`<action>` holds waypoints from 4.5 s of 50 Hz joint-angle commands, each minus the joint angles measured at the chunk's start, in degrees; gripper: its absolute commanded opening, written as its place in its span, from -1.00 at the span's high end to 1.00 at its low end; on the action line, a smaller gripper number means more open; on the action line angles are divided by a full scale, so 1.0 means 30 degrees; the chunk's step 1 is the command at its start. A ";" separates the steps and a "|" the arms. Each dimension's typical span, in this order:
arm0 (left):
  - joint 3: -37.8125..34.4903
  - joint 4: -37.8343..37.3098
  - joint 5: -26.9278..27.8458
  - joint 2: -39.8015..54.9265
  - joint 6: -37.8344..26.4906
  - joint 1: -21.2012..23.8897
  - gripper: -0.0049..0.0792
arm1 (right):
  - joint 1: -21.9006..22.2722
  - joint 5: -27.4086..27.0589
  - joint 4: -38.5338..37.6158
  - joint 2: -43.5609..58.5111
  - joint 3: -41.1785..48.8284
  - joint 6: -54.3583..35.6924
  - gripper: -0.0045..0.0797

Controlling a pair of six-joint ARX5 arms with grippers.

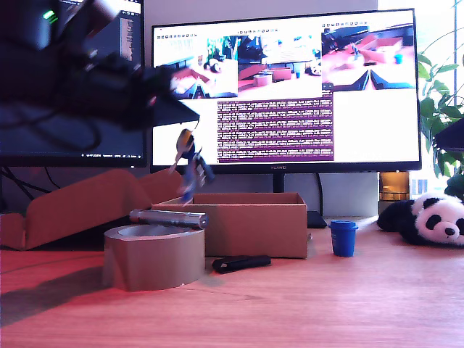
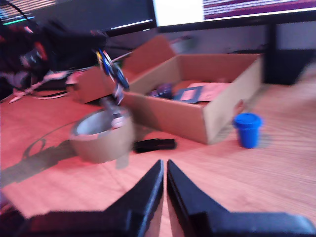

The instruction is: Pick up the keys and place it inside the cardboard box

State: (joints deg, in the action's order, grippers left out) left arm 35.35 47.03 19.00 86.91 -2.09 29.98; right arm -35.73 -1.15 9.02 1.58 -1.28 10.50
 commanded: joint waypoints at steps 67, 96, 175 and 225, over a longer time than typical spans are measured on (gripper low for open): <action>0.9544 -0.6900 0.0714 0.8393 -0.0831 0.0423 0.90 | -0.0051 -0.0321 -0.0284 0.0007 0.0102 0.0758 0.92; 0.9551 -0.7460 0.0160 0.7606 -0.0823 0.0423 0.60 | -0.0051 -0.0321 0.0546 0.0007 0.0102 0.0998 0.92; -0.1559 -1.2553 -0.1231 -0.5566 0.0605 -0.1836 0.93 | 0.1967 -0.3599 0.1384 0.0000 -0.0117 -0.2645 0.92; -0.8109 -1.4651 -0.4007 -1.7923 0.3191 -0.2936 0.93 | 0.8677 -0.0503 0.0131 -0.0495 -0.0721 -0.1829 0.92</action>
State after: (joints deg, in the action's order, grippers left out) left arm 12.62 3.42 7.18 34.15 7.31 21.28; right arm -11.31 -6.55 11.51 0.47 -2.92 4.67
